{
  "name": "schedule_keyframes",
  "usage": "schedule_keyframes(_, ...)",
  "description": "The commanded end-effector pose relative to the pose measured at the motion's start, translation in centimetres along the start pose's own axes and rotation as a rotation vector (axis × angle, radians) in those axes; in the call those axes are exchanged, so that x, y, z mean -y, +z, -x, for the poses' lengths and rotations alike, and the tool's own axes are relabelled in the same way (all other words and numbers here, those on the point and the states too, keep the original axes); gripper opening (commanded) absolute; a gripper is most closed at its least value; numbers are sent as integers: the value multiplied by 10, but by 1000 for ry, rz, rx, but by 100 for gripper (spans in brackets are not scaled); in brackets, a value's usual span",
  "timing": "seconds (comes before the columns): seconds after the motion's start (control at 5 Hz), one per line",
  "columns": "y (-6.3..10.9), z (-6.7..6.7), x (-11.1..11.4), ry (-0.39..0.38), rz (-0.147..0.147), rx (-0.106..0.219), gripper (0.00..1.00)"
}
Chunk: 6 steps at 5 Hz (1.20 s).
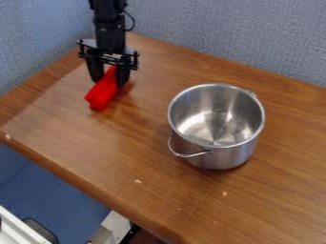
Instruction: Put the red object in the metal pot
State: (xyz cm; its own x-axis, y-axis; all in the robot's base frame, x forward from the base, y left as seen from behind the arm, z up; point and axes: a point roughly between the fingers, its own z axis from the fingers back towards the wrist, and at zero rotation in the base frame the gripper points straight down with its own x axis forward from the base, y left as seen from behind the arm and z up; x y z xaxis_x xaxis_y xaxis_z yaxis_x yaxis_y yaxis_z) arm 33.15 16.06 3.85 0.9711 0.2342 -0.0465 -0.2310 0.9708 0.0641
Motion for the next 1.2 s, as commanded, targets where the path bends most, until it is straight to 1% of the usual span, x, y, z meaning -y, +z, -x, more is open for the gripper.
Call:
schedule_keyframes(0.0, 13, -2, 6, -9, -6, 35, 0)
schedule_keyframes(1.0, 14, 1, 13, 8, -9, 33, 0)
